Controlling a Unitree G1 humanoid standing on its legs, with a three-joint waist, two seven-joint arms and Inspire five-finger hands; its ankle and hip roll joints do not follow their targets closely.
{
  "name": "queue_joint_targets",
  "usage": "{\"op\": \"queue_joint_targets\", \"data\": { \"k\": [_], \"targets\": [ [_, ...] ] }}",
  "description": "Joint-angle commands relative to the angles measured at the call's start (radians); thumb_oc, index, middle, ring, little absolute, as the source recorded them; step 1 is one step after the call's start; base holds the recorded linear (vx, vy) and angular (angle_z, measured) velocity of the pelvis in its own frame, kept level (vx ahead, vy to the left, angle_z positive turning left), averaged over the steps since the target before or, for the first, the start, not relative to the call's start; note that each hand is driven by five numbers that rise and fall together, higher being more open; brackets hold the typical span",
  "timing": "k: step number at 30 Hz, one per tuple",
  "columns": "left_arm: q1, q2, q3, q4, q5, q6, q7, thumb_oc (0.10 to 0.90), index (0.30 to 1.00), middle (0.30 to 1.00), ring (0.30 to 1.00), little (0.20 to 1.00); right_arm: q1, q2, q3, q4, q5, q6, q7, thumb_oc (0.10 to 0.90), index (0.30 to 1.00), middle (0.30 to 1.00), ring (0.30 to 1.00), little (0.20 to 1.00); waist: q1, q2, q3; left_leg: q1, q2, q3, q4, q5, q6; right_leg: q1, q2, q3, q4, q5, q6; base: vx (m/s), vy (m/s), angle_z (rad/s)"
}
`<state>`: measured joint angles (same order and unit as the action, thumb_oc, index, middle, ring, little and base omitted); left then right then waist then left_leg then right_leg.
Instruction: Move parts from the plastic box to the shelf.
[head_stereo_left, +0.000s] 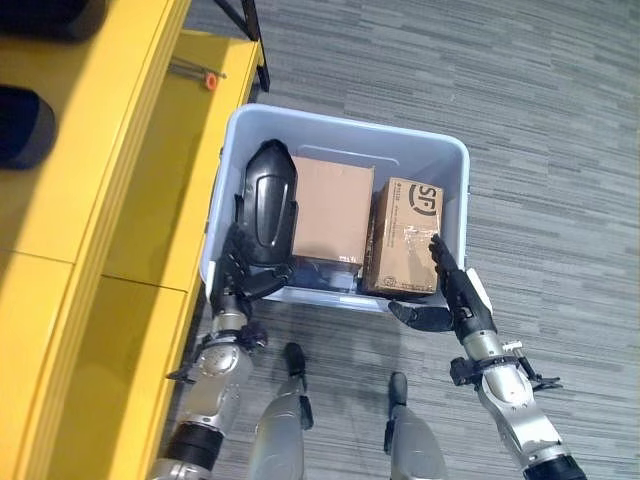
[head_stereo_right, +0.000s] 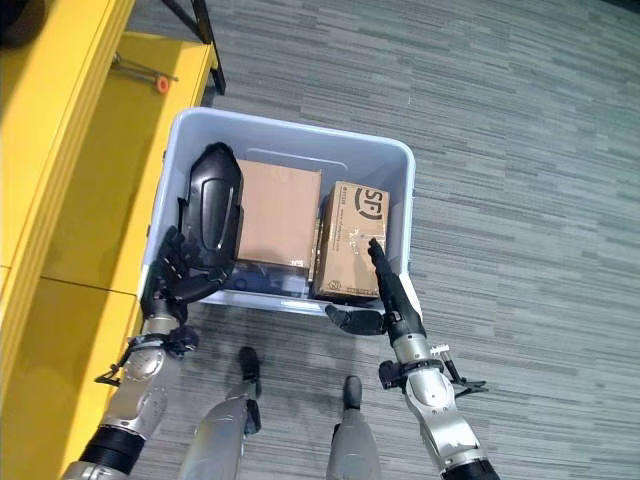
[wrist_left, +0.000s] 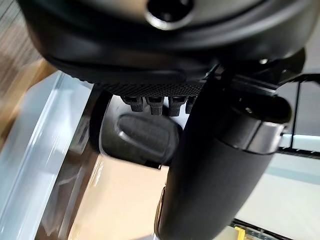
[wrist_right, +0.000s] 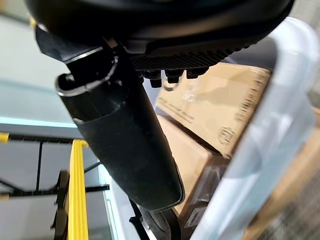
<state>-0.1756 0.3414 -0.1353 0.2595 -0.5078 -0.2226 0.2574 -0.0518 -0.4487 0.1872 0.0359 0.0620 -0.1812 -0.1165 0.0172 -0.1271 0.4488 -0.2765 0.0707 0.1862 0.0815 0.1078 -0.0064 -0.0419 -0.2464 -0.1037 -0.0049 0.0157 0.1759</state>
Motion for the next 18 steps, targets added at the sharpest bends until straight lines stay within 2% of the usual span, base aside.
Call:
{"op": "queue_joint_targets", "data": {
  "k": [1,2,4,5,7,9,10,12,15,17,18],
  "targets": [
    [0.020,-0.021,-0.006,-0.143,-0.014,-0.088,-0.026,0.900,1.000,1.000,1.000,1.000,-0.056,-0.094,-0.089,-0.113,-0.130,-0.097,-0.075,0.900,1.000,1.000,1.000,1.000,-0.007,-0.008,-0.116,-0.074,0.130,-0.053,0.105,-0.058,-0.059,-0.016,-0.013,-0.015,0.071,0.005,0.009,0.02,-0.050,0.38],
    [0.019,-0.021,-0.005,-0.143,-0.014,-0.088,-0.025,0.900,1.000,1.000,1.000,1.000,-0.059,-0.094,-0.087,-0.110,-0.130,-0.098,-0.076,0.900,1.000,1.000,1.000,1.000,-0.011,-0.007,-0.116,-0.075,0.130,-0.057,0.105,-0.057,-0.059,-0.015,-0.012,-0.018,0.071,0.005,0.009,0.04,-0.081,0.34],
    [0.032,-0.019,-0.006,-0.158,-0.017,-0.086,-0.034,0.900,1.000,1.000,1.000,1.000,-0.132,-0.164,-0.085,-0.113,-0.199,-0.095,-0.092,0.900,1.000,1.000,1.000,1.000,0.015,-0.013,-0.122,-0.086,0.126,-0.079,0.082,-0.039,-0.066,-0.008,-0.006,-0.043,0.067,-0.009,0.005,0.04,-0.077,0.23],
    [0.033,-0.020,-0.005,-0.159,-0.017,-0.085,-0.034,0.900,1.000,1.000,1.000,1.000,-0.135,-0.165,-0.084,-0.111,-0.199,-0.096,-0.093,0.900,1.000,1.000,1.000,1.000,0.011,-0.012,-0.122,-0.087,0.125,-0.083,0.081,-0.038,-0.066,-0.007,-0.005,-0.047,0.067,-0.009,0.005,0.05,-0.073,0.35],
    [0.051,-0.012,-0.009,-0.178,-0.019,-0.081,-0.046,0.900,1.000,1.000,1.000,1.000,-0.227,-0.255,-0.070,-0.118,-0.281,-0.091,-0.113,0.900,1.000,1.000,1.000,1.000,0.041,-0.017,-0.123,-0.097,0.118,-0.107,0.056,-0.018,-0.077,0.003,0.002,-0.075,0.058,-0.023,0.003,0.04,-0.082,0.37],
    [0.054,-0.012,-0.007,-0.182,-0.019,-0.077,-0.048,0.900,1.000,1.000,1.000,1.000,-0.249,-0.277,-0.062,-0.111,-0.298,-0.084,-0.111,0.900,1.000,1.000,1.000,1.000,0.042,-0.016,-0.122,-0.101,0.117,-0.115,0.051,-0.013,-0.079,0.004,0.004,-0.084,0.058,-0.027,0.002,0.02,-0.056,0.25],
    [0.069,-0.007,-0.005,-0.199,-0.023,-0.073,-0.054,0.900,1.000,1.000,1.000,1.000,-0.320,-0.347,-0.039,-0.103,-0.354,-0.073,-0.123,0.900,1.000,1.000,1.000,1.000,0.061,-0.019,-0.120,-0.114,0.112,-0.130,0.041,0.000,-0.087,0.009,0.006,-0.107,0.052,-0.033,0.001,0.03,-0.073,0.24],
    [0.083,-0.002,-0.012,-0.213,-0.027,-0.071,-0.063,0.900,1.000,1.000,1.000,1.000,-0.427,-0.436,0.030,-0.096,-0.425,-0.054,-0.111,0.900,1.000,1.000,1.000,1.000,0.086,-0.025,-0.113,-0.121,0.107,-0.144,0.029,0.008,-0.094,0.017,0.006,-0.128,0.049,-0.041,0.001,0.04,-0.078,0.37],
    [0.094,0.002,-0.019,-0.236,-0.036,-0.068,-0.060,0.900,1.000,1.000,1.000,1.000,-0.552,-0.492,0.106,-0.073,-0.440,-0.042,-0.107,0.900,1.000,1.000,1.000,1.000,0.111,-0.030,-0.103,-0.135,0.100,-0.159,0.010,0.023,-0.095,0.014,0.006,-0.149,0.039,-0.033,0.001,0.01,-0.030,0.35],
    [0.095,0.012,-0.022,-0.241,-0.040,-0.069,-0.060,0.900,1.000,1.000,1.000,1.000,-0.672,-0.548,0.200,-0.032,-0.478,-0.031,-0.101,0.900,1.000,1.000,1.000,1.000,0.130,-0.034,-0.088,-0.139,0.096,-0.163,0.001,0.025,-0.098,0.016,0.004,-0.164,0.036,-0.035,0.001,0.01,-0.018,0.26],
    [0.094,0.009,-0.018,-0.241,-0.040,-0.069,-0.060,0.900,1.000,1.000,1.000,1.000,-0.682,-0.548,0.209,-0.026,-0.478,-0.032,-0.103,0.900,1.000,1.000,1.000,1.000,0.127,-0.032,-0.088,-0.141,0.096,-0.163,-0.001,0.029,-0.097,0.013,0.005,-0.164,0.034,-0.032,0.001,0.01,-0.019,0.16]
  ]
}}
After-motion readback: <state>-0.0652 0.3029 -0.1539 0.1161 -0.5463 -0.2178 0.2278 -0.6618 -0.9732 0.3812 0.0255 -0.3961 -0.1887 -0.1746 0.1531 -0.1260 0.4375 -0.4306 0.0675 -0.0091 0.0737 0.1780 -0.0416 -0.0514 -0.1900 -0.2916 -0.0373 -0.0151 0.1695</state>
